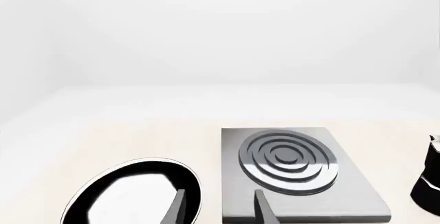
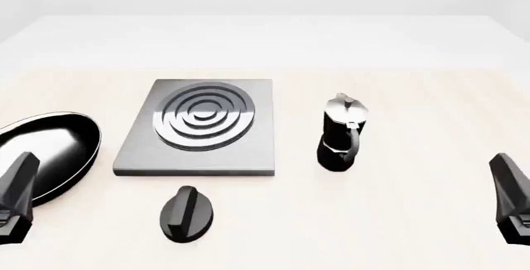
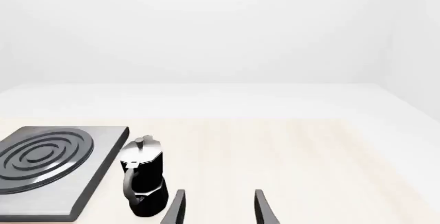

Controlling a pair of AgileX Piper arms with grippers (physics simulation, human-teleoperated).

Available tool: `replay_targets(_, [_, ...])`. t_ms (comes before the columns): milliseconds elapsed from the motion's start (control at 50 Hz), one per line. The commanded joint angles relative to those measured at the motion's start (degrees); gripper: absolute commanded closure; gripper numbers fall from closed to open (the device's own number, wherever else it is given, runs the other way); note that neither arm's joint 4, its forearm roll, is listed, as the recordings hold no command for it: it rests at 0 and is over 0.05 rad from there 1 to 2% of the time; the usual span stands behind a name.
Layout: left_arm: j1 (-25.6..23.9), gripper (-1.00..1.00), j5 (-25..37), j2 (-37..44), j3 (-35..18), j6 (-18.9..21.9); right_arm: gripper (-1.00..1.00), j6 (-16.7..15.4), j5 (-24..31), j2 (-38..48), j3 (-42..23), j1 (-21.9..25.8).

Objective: Turn on the stove and put the frying pan on it.

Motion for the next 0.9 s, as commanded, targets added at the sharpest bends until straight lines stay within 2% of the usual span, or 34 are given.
replay_targets(20, [-1.1,-1.00,-1.6,2.2,-1.4,2.7,-1.00,0.0,0.0,0.0,0.0,0.0])
replay_targets(120, [-2.8,-1.00,-0.2,3.1,-3.4,4.0,-1.00,0.0,0.0,0.0,0.0,0.0])
replay_targets(180, [-4.3,-1.00,2.7,2.8,-5.7,3.9,-1.00,0.0,0.0,0.0,0.0,0.0])
replay_targets(240, [-4.9,-1.00,7.0,1.0,-8.5,5.9,-1.00,0.0,0.0,0.0,0.0,0.0])
replay_targets(360, [-7.4,-1.00,14.5,1.6,-14.1,4.8,-1.00,0.0,0.0,0.0,0.0,0.0])
replay_targets(400, [-10.0,-1.00,18.1,2.4,-17.4,5.6,-1.00,0.0,0.0,0.0,0.0,0.0])
replay_targets(460, [-11.1,-1.00,19.7,4.0,-19.4,6.0,-1.00,0.0,0.0,0.0,0.0,0.0])
replay_targets(580, [-15.8,-1.00,28.1,5.8,-25.9,5.3,-1.00,0.0,0.0,0.0,0.0,0.0])
replay_targets(660, [-19.0,-1.00,33.3,6.9,-28.4,2.3,-1.00,0.0,0.0,0.0,0.0,0.0])
replay_targets(880, [-22.6,-1.00,41.5,6.2,-30.6,1.6,-1.00,0.0,0.0,0.0,0.0,0.0])
replay_targets(900, [-23.5,-1.00,42.1,6.4,-30.7,0.6,-1.00,0.0,0.0,0.0,0.0,0.0])
